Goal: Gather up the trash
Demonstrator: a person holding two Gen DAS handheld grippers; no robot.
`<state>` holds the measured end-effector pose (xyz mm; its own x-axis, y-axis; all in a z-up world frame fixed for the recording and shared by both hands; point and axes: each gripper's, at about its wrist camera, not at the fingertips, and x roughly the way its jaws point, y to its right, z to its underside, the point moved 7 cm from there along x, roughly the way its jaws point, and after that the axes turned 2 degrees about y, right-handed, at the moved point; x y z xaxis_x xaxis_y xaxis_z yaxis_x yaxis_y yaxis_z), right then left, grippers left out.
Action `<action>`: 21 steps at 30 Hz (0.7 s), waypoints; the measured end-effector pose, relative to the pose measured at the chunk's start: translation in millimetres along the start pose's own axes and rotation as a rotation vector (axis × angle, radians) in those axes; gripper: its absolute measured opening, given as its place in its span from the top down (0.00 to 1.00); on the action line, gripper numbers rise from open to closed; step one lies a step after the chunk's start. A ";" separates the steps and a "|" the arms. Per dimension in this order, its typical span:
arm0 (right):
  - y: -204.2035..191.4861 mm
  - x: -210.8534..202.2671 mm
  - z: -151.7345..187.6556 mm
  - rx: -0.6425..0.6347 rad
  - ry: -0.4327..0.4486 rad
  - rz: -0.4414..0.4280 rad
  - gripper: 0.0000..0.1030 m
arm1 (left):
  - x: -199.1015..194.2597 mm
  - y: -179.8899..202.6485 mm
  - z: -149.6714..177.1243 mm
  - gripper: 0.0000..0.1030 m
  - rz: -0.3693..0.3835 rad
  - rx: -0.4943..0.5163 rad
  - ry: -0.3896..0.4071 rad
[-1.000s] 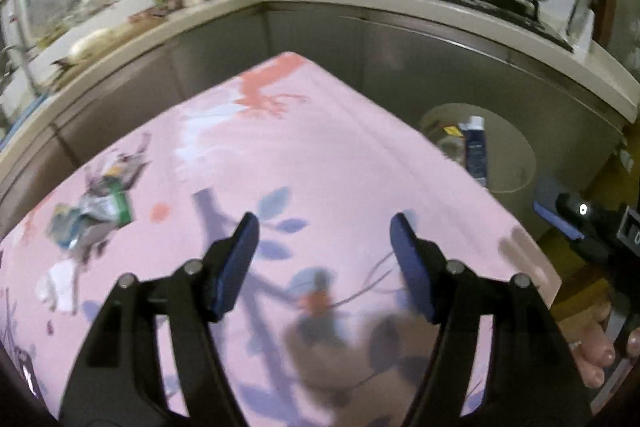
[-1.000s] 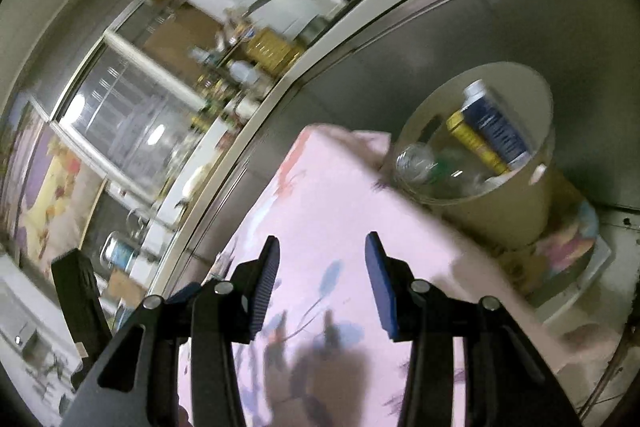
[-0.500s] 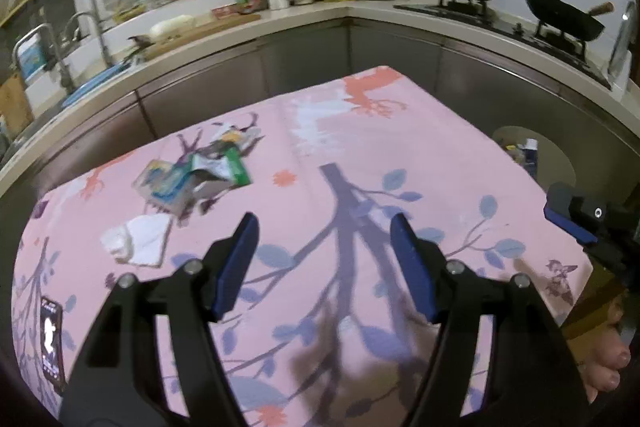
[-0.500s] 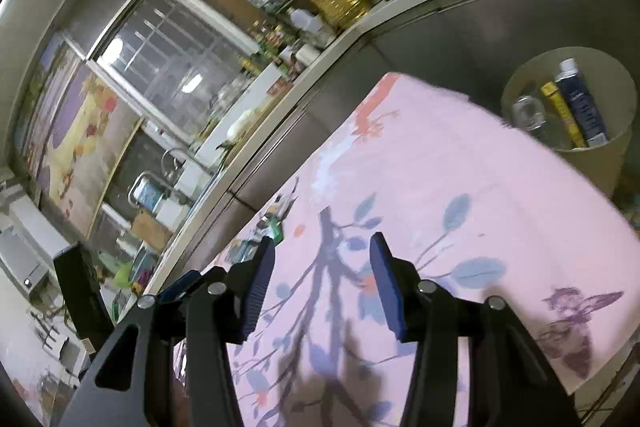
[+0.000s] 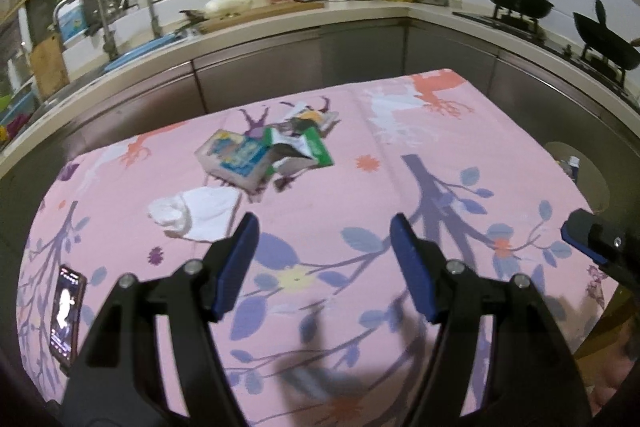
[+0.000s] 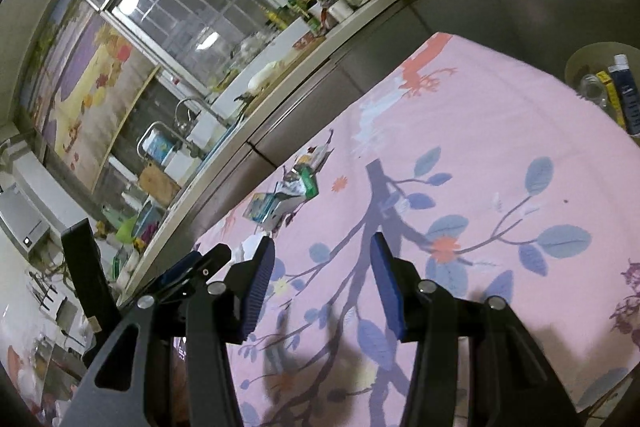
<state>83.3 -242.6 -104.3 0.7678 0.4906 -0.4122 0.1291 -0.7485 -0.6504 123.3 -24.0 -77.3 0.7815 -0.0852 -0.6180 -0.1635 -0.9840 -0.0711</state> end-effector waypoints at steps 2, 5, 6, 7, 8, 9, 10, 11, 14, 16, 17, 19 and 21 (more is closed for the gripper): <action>-3.0 3.8 2.8 -0.006 -0.012 0.000 0.54 | 2.2 -8.0 1.9 0.37 -0.008 -0.011 -0.003; -8.7 10.2 6.8 -0.014 -0.030 0.002 0.54 | 6.4 -21.4 5.8 0.36 -0.019 -0.033 -0.015; -10.4 12.3 8.1 -0.016 -0.036 0.001 0.54 | 7.5 -24.5 6.6 0.36 -0.022 -0.038 -0.017; -11.6 14.0 9.3 -0.017 -0.040 0.001 0.54 | 8.7 -28.1 7.8 0.36 -0.025 -0.044 -0.020; -12.9 15.7 10.5 -0.019 -0.045 0.001 0.54 | 10.1 -33.1 9.8 0.36 -0.029 -0.052 -0.025; -14.2 18.0 11.6 -0.020 -0.051 0.000 0.54 | 11.3 -36.3 10.8 0.36 -0.031 -0.058 -0.028; -15.7 20.0 12.8 -0.021 -0.057 0.000 0.54 | 12.2 -39.5 12.0 0.36 -0.034 -0.063 -0.030; -17.0 21.7 14.0 -0.022 -0.061 0.000 0.54 | 13.6 -42.2 12.4 0.37 -0.036 -0.067 -0.032; -22.0 28.0 16.8 -0.029 -0.075 -0.002 0.54 | 16.1 -51.2 14.4 0.36 -0.043 -0.079 -0.037; -27.4 31.4 18.4 -0.039 -0.082 -0.003 0.54 | 16.2 -55.9 15.6 0.36 -0.046 -0.085 -0.038; -28.8 32.3 18.8 -0.044 -0.083 -0.004 0.54 | 16.2 -58.7 16.3 0.36 -0.048 -0.088 -0.037; -34.7 34.4 19.9 -0.059 -0.083 -0.001 0.54 | 15.4 -62.8 16.9 0.36 -0.050 -0.094 -0.035; -39.6 35.5 20.2 -0.075 -0.078 0.004 0.54 | 13.9 -65.5 17.2 0.36 -0.050 -0.097 -0.031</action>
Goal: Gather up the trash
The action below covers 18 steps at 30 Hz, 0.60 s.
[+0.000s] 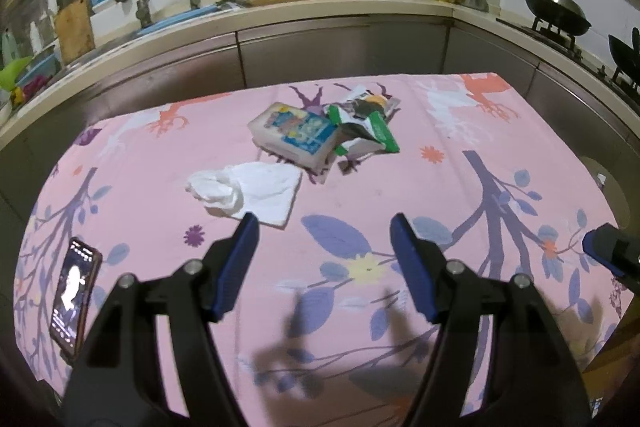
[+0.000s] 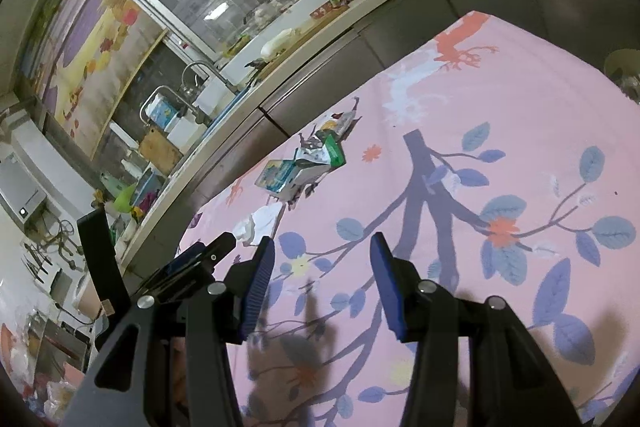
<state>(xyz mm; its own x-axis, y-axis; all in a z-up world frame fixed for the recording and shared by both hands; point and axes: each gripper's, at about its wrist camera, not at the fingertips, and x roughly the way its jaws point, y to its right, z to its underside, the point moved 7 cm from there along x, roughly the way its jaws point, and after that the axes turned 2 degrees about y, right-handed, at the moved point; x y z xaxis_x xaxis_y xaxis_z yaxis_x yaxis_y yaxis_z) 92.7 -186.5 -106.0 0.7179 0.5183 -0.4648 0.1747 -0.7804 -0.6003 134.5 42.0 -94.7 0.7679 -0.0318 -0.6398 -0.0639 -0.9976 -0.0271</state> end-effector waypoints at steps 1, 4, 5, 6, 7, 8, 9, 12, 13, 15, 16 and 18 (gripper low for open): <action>-3.0 0.4 -0.2 -0.011 0.003 0.003 0.54 | -0.8 -0.8 -0.2 0.36 0.001 -0.002 0.002; -10.2 0.7 -0.1 -0.037 0.014 0.009 0.54 | -4.0 -4.3 -0.4 0.36 0.001 -0.006 0.011; -11.5 0.7 0.1 -0.042 0.015 0.010 0.54 | -5.7 -5.4 -0.6 0.36 0.002 -0.008 0.015; -13.3 1.0 0.0 -0.046 0.017 0.012 0.54 | -6.8 -6.1 -0.8 0.37 0.004 -0.010 0.017; -14.5 1.3 -0.3 -0.048 0.017 0.012 0.54 | -8.4 -7.1 -1.0 0.37 0.007 -0.013 0.020; -14.5 1.7 -0.9 -0.049 0.016 0.012 0.54 | -9.4 -7.6 -1.2 0.37 0.009 -0.014 0.022; -14.6 1.6 -1.0 -0.049 0.018 0.015 0.54 | -10.2 -8.0 -1.8 0.37 0.010 -0.014 0.025; -16.3 0.8 -2.9 -0.057 0.031 0.031 0.54 | -13.5 -9.0 -3.7 0.37 0.011 -0.015 0.036; -17.1 0.4 -3.4 -0.060 0.034 0.034 0.54 | -14.7 -9.1 -4.1 0.37 0.012 -0.016 0.039; -19.1 0.1 -3.9 -0.064 0.038 0.037 0.54 | -16.7 -9.4 -5.6 0.36 0.011 -0.017 0.045; -18.8 0.3 -3.9 -0.063 0.037 0.036 0.54 | -17.4 -9.5 -5.9 0.36 0.011 -0.018 0.047; -18.9 0.4 -3.9 -0.063 0.036 0.037 0.54 | -18.2 -9.9 -6.3 0.36 0.008 -0.017 0.050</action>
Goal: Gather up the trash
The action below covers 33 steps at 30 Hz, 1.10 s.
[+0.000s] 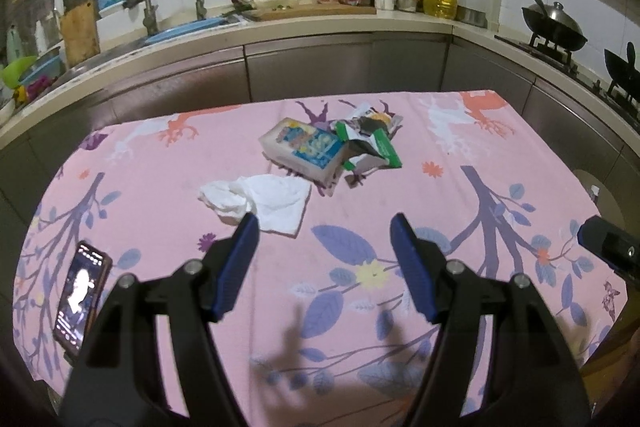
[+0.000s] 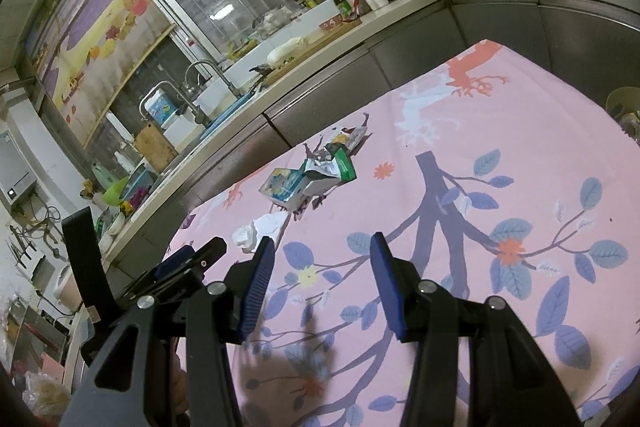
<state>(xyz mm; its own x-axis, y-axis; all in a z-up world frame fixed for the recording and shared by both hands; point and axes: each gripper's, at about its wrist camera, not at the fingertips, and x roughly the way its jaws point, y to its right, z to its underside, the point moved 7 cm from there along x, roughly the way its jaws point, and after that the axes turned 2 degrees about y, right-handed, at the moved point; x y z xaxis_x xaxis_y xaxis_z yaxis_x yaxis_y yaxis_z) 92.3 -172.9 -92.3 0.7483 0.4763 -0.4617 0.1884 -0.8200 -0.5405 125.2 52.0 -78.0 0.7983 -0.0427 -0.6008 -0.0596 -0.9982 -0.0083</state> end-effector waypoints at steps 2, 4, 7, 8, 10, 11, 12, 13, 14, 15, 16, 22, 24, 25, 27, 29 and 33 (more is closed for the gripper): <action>0.3 0.1 0.1 0.001 -0.002 -0.001 0.54 | -0.3 -0.5 0.4 0.36 0.000 0.000 0.000; 0.3 0.7 -0.8 0.004 -0.006 0.001 0.54 | -0.3 -0.6 0.4 0.36 -0.001 -0.001 0.000; 0.4 1.7 -1.4 0.006 -0.009 0.004 0.54 | -0.9 -1.6 1.1 0.36 -0.002 -0.003 0.000; 0.8 1.9 -0.9 0.005 -0.009 0.002 0.54 | -0.6 -1.5 0.9 0.36 -0.002 -0.003 0.000; 0.8 1.9 -0.8 0.006 -0.009 0.002 0.54 | -0.8 -1.5 0.9 0.36 -0.001 -0.003 0.001; 0.6 1.8 -1.3 0.006 -0.009 0.003 0.54 | -0.4 -1.5 0.7 0.36 -0.001 -0.001 0.001; 0.8 1.9 -0.8 0.005 -0.009 0.002 0.54 | -0.6 -1.5 0.7 0.36 -0.002 -0.001 0.002; 0.7 1.9 -1.1 0.005 -0.009 0.003 0.54 | -0.4 -1.5 0.6 0.36 -0.001 0.000 0.001; 0.9 1.9 -0.7 0.005 -0.009 0.002 0.54 | -0.4 -1.4 0.6 0.36 -0.001 0.001 0.002; 0.8 1.9 -0.8 0.006 -0.010 0.002 0.54 | -0.4 -1.4 0.7 0.36 -0.001 0.000 0.001; 0.6 1.9 -1.1 0.006 -0.010 0.002 0.54 | -1.1 -1.8 0.9 0.36 -0.002 0.001 0.002; 0.2 2.0 -0.4 0.005 -0.010 0.002 0.54 | -5.2 -4.4 1.4 0.36 -0.007 -0.002 0.008; -0.2 2.0 -0.8 0.006 -0.011 0.003 0.54 | -6.4 -5.5 1.1 0.36 -0.008 -0.002 0.010; -0.2 2.1 -0.2 0.006 -0.012 0.001 0.54 | -6.7 -5.4 1.2 0.36 -0.009 -0.002 0.011; -0.7 2.1 0.4 0.007 -0.014 0.002 0.54 | -6.5 -5.6 1.2 0.36 -0.008 -0.002 0.010; -0.2 2.1 0.9 0.007 -0.015 0.002 0.54 | -6.7 -6.5 1.1 0.36 -0.008 -0.003 0.009; -0.2 2.5 0.8 0.006 -0.015 0.003 0.54 | -6.1 -5.8 1.0 0.36 -0.007 -0.002 0.010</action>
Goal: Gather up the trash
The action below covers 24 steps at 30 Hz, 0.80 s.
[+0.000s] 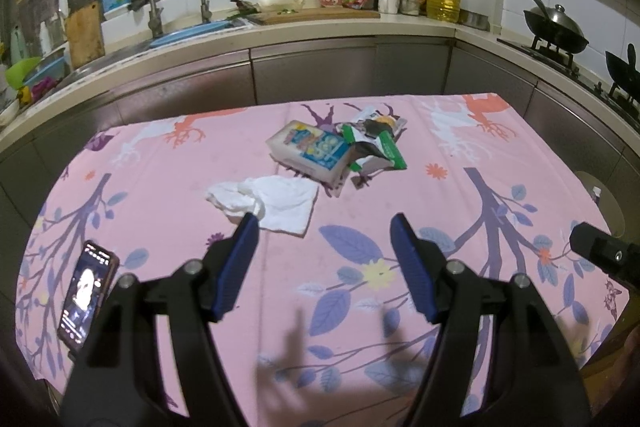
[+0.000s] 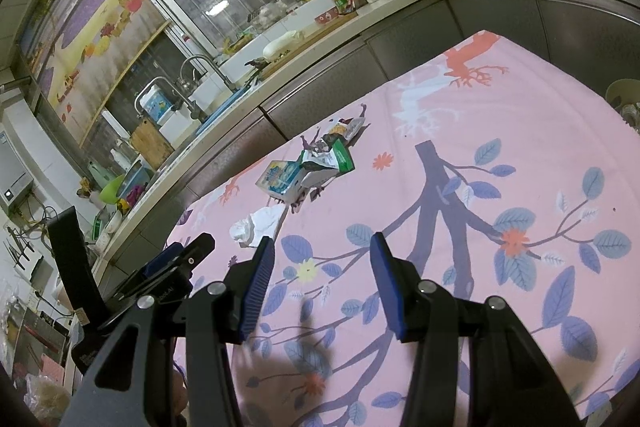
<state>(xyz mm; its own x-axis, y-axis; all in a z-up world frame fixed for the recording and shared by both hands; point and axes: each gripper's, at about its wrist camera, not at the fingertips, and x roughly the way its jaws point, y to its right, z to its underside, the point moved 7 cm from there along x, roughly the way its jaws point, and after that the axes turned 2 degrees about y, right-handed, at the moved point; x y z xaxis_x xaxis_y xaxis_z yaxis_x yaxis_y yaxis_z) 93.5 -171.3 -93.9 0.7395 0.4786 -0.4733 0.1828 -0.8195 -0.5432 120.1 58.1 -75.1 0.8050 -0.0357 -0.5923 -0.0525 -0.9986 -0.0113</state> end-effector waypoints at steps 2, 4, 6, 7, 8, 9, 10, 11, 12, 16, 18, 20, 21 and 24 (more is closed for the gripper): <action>-0.1 0.2 0.0 0.001 -0.001 0.000 0.54 | 0.1 -0.5 0.1 0.36 0.000 0.000 -0.001; 0.5 -0.3 1.8 0.001 -0.003 0.001 0.54 | 0.3 -0.2 0.1 0.36 0.001 0.000 -0.001; 1.5 -0.5 3.8 0.001 -0.004 0.001 0.54 | 0.4 -0.9 0.2 0.36 0.000 0.000 -0.002; 1.5 -0.5 3.9 0.000 -0.004 0.001 0.54 | 0.5 -1.3 0.3 0.36 0.001 0.000 -0.003; 1.2 0.0 3.7 0.000 -0.004 0.002 0.54 | 0.1 -2.8 1.4 0.36 0.002 -0.002 -0.004; 1.2 -0.1 3.8 0.000 -0.005 0.002 0.54 | 0.8 -5.2 1.9 0.36 0.005 -0.006 -0.007; 1.4 -0.2 4.1 0.000 -0.007 0.003 0.54 | 2.2 -8.0 2.8 0.36 0.006 -0.013 -0.012; 2.2 0.1 5.6 0.001 -0.010 0.004 0.54 | 4.3 -14.5 3.4 0.36 0.005 -0.026 -0.018; 3.9 1.5 9.4 0.001 -0.012 0.004 0.54 | 6.5 -21.6 3.8 0.36 0.002 -0.038 -0.023; 7.5 3.1 14.1 0.005 -0.016 0.007 0.54 | 19.0 -56.4 7.2 0.36 -0.006 -0.105 -0.058; 7.8 8.7 14.2 0.010 -0.023 0.009 0.54 | 27.4 -81.0 11.2 0.36 -0.003 -0.156 -0.089; 10.2 12.8 15.8 0.014 -0.033 0.011 0.54 | 34.1 -98.9 16.2 0.36 -0.012 -0.189 -0.115; 11.1 14.2 16.8 0.016 -0.038 0.011 0.54 | 37.5 -106.1 18.6 0.36 -0.016 -0.198 -0.127; 14.8 19.4 20.3 0.021 -0.057 0.013 0.54 | 47.3 -118.9 25.1 0.36 -0.023 -0.213 -0.157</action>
<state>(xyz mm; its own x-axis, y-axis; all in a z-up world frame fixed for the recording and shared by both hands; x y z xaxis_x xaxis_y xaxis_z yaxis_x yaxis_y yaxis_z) 97.4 -167.7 -125.2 0.7038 0.4857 -0.5184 0.1597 -0.8193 -0.5507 149.5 176.2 -122.0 0.7019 -0.0224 -0.7119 0.1041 -0.9856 0.1336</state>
